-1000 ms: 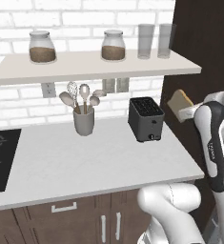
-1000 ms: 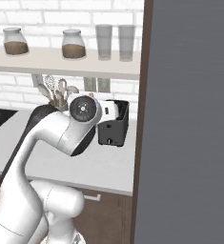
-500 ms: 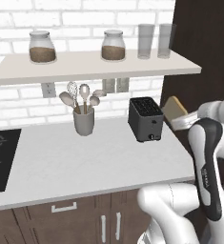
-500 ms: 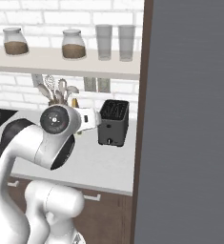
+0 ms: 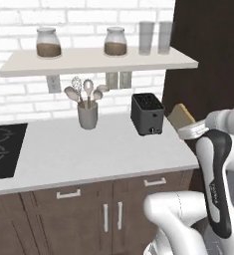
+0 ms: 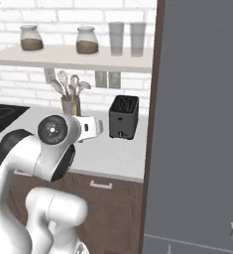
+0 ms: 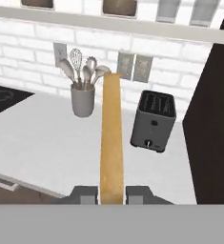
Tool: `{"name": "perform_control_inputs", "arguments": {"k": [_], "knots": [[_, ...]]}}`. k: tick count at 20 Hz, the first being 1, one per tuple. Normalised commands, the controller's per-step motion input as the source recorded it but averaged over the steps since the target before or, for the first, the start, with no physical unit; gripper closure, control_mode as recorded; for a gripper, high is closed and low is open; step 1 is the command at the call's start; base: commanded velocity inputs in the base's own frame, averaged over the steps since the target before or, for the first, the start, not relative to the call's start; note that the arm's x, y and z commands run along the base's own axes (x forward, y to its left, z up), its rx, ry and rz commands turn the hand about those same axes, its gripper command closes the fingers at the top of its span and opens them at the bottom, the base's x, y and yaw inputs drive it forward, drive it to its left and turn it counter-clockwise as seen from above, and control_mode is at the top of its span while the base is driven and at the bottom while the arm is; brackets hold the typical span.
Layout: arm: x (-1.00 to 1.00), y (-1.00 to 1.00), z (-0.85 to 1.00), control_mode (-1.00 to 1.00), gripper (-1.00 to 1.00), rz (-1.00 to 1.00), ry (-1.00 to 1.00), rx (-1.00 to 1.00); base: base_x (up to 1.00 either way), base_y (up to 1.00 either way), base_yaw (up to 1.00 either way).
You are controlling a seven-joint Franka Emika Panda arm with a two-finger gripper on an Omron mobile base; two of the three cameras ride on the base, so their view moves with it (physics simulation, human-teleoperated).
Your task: Start the toaster. Once the lever pops up, take the bread to the plate on the dining counter.
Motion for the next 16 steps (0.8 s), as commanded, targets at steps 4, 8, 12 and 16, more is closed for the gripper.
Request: {"name": "perform_control_inputs", "arguments": {"k": [4,8,12,16], "knots": [[0.00,0.00,0.00,1.00,1.00,0.00,0.00,0.00,-0.76,0.45,0.36],[0.00,0.00,0.00,1.00,1.00,0.00,0.00,0.00,-0.41,0.61,0.71],[0.00,0.00,0.00,1.00,1.00,0.00,0.00,0.00,-0.39,0.56,0.77],[0.00,0.00,0.00,1.00,1.00,0.00,0.00,0.00,-0.27,0.40,0.88]]}}
